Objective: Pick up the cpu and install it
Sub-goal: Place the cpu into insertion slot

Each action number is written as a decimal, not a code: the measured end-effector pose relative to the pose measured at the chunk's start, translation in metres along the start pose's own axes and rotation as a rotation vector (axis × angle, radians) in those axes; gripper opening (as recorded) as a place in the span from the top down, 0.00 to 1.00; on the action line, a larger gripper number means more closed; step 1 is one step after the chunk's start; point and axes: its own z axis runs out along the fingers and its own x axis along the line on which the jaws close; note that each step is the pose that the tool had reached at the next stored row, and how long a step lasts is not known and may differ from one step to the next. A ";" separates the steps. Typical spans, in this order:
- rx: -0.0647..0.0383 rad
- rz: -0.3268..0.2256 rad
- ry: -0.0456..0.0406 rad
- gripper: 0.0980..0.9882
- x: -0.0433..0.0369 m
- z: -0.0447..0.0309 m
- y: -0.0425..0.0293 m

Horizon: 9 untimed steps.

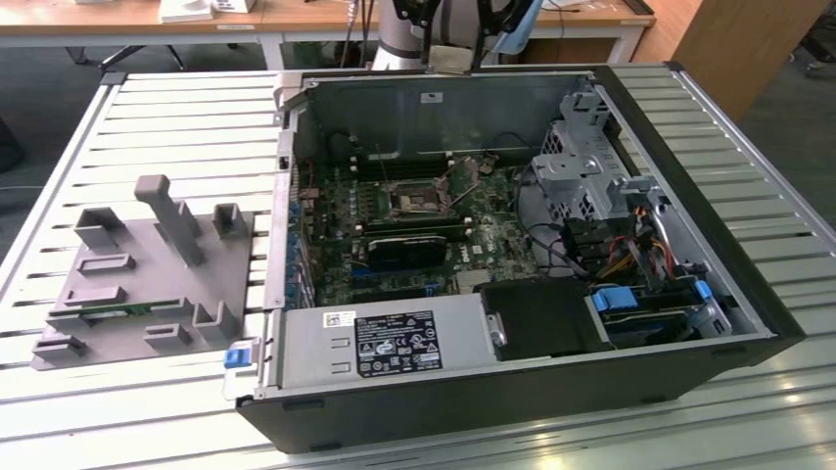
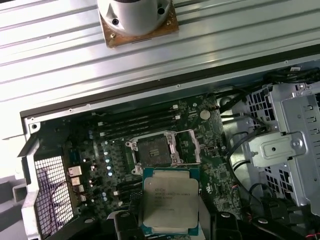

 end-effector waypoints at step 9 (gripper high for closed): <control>-0.001 0.049 -0.0032 0.51 0.0000 0.0002 0.0000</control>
